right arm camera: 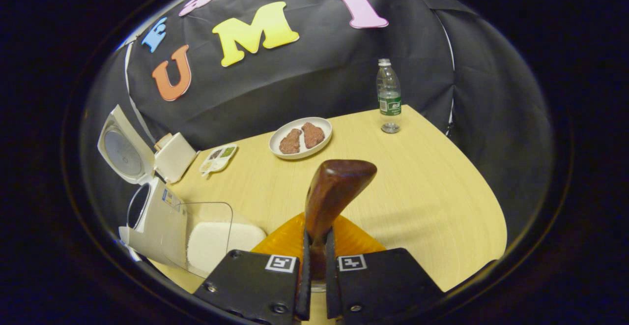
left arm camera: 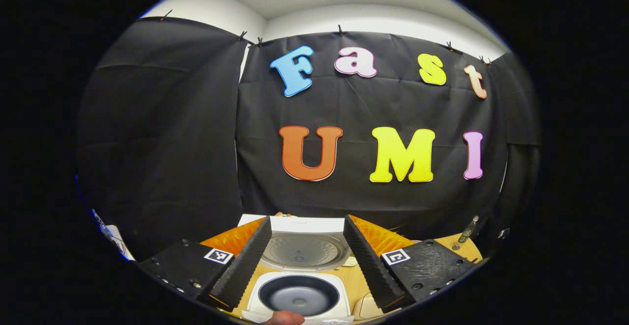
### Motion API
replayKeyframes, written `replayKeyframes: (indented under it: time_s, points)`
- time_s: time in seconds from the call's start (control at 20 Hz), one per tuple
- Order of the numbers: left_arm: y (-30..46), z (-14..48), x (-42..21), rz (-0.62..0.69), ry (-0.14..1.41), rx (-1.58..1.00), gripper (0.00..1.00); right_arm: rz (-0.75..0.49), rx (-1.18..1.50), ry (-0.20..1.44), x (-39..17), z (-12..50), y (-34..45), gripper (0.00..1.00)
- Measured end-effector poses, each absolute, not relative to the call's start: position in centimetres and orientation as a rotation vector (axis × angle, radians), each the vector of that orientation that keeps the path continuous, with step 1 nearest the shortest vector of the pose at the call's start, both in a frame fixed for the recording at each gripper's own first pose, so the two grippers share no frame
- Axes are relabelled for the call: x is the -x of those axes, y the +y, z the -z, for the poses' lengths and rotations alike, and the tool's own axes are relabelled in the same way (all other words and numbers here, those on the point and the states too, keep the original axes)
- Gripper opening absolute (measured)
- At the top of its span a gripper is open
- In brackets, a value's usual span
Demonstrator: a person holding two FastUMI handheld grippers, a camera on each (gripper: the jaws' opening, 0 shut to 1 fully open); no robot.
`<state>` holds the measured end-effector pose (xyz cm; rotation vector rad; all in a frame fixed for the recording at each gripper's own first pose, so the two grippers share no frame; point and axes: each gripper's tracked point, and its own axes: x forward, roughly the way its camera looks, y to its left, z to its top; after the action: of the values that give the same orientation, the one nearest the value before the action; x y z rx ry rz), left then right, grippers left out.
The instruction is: Close the left gripper, press the button to open the rice cooker; take a wooden spoon from the chopstick holder with the right hand, scoop a spoonful of rice and pour it into the rice cooker, then put the wooden spoon back into the chopstick holder.
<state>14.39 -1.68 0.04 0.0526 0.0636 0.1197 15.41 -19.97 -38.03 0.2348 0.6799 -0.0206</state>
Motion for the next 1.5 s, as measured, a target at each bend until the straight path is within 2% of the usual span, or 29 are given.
replayKeyframes:
  time_s: [0.4,0.9,1.15,1.5]
  points:
    - [0.0,0.6,-10.2,-0.066,0.040,-0.103,0.94,0.112,-0.182,0.614,-14.3,30.7,-18.3,0.13]
    - [5.0,1.6,-5.0,-0.034,0.028,-0.076,0.95,0.036,-0.029,0.478,-13.1,22.1,-7.4,0.09]
    - [7.7,1.5,-3.3,-0.069,0.031,-0.054,0.95,-0.019,0.061,0.496,-13.5,24.6,-2.5,0.09]
    - [10.2,2.0,-1.6,-0.143,0.073,0.020,0.94,-0.030,0.209,0.525,-15.0,31.0,-0.4,0.09]
